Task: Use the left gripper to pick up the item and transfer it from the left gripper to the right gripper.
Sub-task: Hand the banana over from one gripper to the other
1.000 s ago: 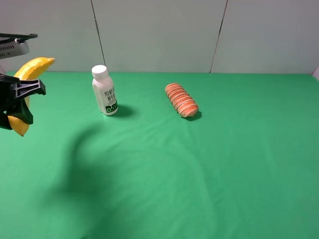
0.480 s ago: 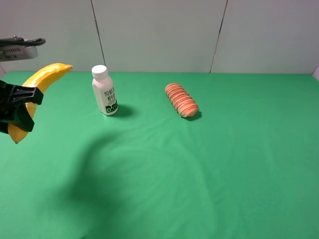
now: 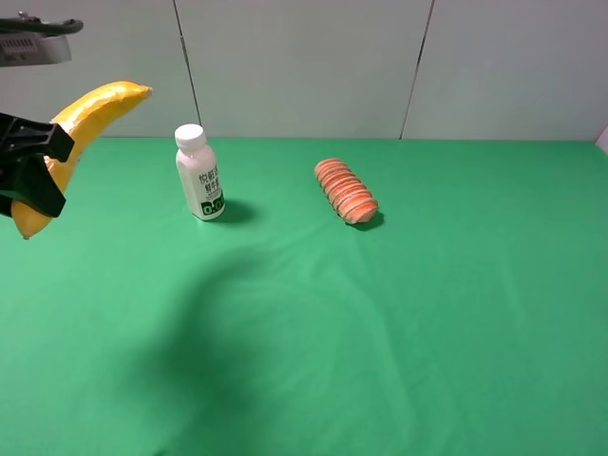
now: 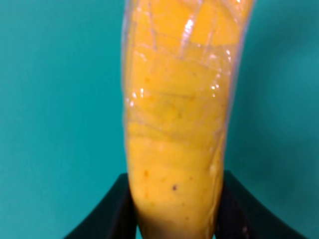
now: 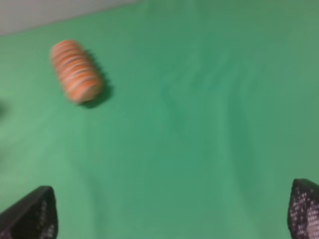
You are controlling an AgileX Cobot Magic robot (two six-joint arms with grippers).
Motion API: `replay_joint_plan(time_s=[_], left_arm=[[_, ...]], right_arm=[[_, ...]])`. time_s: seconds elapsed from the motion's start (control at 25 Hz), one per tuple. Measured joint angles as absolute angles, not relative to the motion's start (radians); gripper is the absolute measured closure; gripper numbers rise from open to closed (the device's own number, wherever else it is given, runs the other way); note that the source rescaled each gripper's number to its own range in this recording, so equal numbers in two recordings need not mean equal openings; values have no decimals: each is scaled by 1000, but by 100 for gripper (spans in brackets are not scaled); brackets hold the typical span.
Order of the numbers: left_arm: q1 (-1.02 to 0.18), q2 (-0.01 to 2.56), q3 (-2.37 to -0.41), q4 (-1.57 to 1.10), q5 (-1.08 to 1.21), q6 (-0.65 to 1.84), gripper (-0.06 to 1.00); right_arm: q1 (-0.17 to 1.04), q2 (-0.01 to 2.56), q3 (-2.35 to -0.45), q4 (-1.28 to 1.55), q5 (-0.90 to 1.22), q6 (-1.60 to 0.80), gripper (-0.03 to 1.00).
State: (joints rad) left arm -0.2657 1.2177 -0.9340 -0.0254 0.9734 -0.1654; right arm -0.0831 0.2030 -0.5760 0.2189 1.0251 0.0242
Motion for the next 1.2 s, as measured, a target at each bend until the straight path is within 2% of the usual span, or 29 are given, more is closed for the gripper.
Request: replay_joint_plan(time_s=[0.4, 0.76, 1.2], left_arm=[[-267, 1293, -936, -185, 983, -16, 94], [-274, 1313, -997, -202, 995, 10, 94], [-539, 1479, -1130, -114, 1004, -20, 94]], right_arm=[[-83, 476, -599, 543, 897, -92, -3], [-83, 574, -600, 655, 850, -193, -3], [-83, 580, -600, 711, 852, -208, -3]])
